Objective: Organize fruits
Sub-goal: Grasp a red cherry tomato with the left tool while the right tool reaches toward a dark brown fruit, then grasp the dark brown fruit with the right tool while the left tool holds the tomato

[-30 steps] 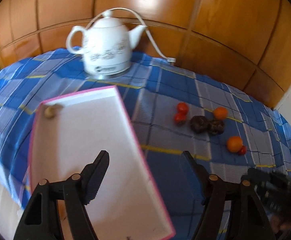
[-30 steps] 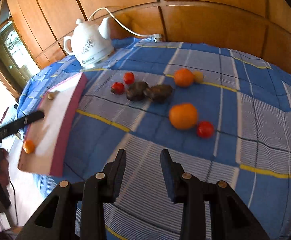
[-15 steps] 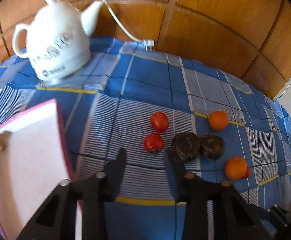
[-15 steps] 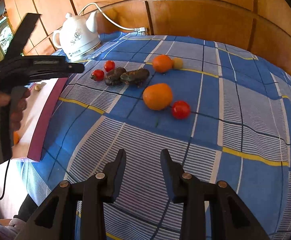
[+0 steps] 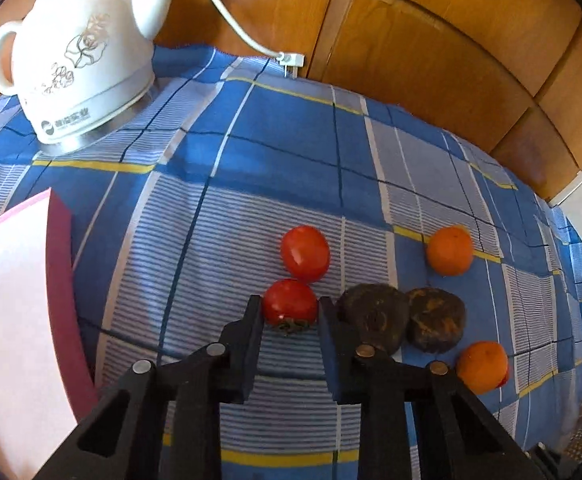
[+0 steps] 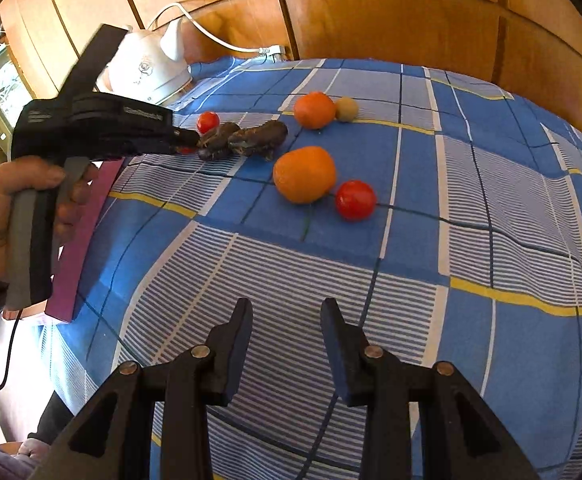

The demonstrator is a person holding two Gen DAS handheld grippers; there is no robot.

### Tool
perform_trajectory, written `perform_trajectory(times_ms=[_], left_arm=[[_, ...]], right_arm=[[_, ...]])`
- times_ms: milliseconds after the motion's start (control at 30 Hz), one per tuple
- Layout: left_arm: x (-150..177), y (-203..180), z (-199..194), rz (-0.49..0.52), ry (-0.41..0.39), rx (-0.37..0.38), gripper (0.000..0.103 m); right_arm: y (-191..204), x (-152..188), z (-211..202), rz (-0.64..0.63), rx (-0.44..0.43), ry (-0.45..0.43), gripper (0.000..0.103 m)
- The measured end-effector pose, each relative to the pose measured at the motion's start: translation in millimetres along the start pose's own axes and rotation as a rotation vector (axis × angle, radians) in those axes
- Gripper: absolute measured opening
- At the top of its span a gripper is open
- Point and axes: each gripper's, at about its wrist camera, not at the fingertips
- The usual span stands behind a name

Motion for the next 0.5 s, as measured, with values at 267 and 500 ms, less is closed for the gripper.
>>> perform_trajectory(times_ms=[267, 500], left_arm=[[32.6, -5.8, -26.9, 0.032, -0.050, 0.009, 0.026], [103.1, -35.1, -49.5, 0.147, -0.095, 0.014, 0.026]], right_arm=[[-27.0, 2.6, 0.4, 0.144, -0.157, -0.033, 0.038], [-38.3, 2.1, 0.9, 0.233, -0.245, -0.042, 0.037]])
Point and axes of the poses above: each gripper's, at about its wrist camera, not at the fingertips, and z roughly the way its jaws point, y to its left, x to its underside, and after that the axes turned 7 degrees about y, right-handed
